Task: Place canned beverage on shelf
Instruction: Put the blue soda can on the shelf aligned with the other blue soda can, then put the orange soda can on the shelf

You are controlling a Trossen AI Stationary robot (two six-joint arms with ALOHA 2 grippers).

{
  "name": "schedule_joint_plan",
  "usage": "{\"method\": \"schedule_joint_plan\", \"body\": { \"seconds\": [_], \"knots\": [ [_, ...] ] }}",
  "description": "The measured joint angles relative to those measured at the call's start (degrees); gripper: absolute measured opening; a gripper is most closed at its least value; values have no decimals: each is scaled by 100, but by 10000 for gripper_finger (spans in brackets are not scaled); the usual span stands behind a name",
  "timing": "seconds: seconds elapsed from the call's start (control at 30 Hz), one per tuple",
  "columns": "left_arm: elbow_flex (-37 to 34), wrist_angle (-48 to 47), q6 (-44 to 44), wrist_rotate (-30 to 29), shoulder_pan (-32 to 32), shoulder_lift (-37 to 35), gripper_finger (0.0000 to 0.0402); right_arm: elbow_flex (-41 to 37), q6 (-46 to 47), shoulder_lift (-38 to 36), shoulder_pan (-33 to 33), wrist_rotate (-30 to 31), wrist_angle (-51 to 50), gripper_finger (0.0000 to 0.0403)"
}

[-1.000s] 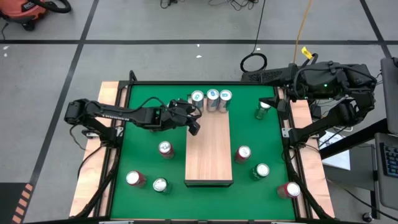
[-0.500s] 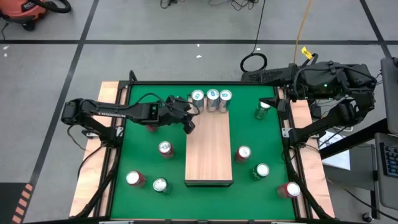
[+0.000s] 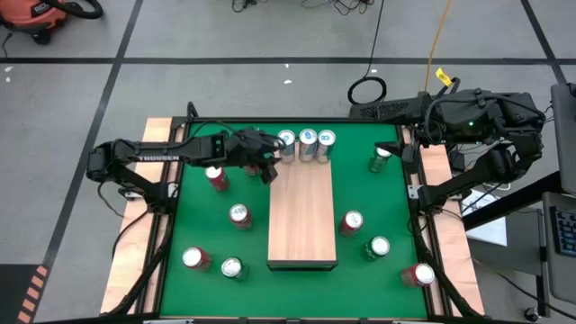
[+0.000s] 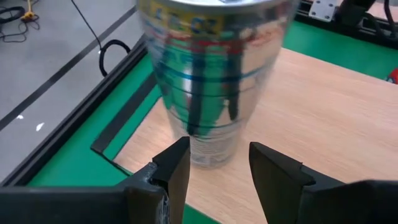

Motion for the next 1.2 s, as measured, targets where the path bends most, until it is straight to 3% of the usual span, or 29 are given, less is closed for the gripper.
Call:
{"method": "schedule_joint_plan", "body": {
  "seconds": [0.37, 1.2],
  "knots": [
    [0, 362, 0, 7, 48, 48, 163, 0, -17, 0, 0, -1, -1, 302],
    [0, 167, -292, -151, 72, 51, 163, 0, 268, 0, 0, -5, 0, 302]
  ]
}}
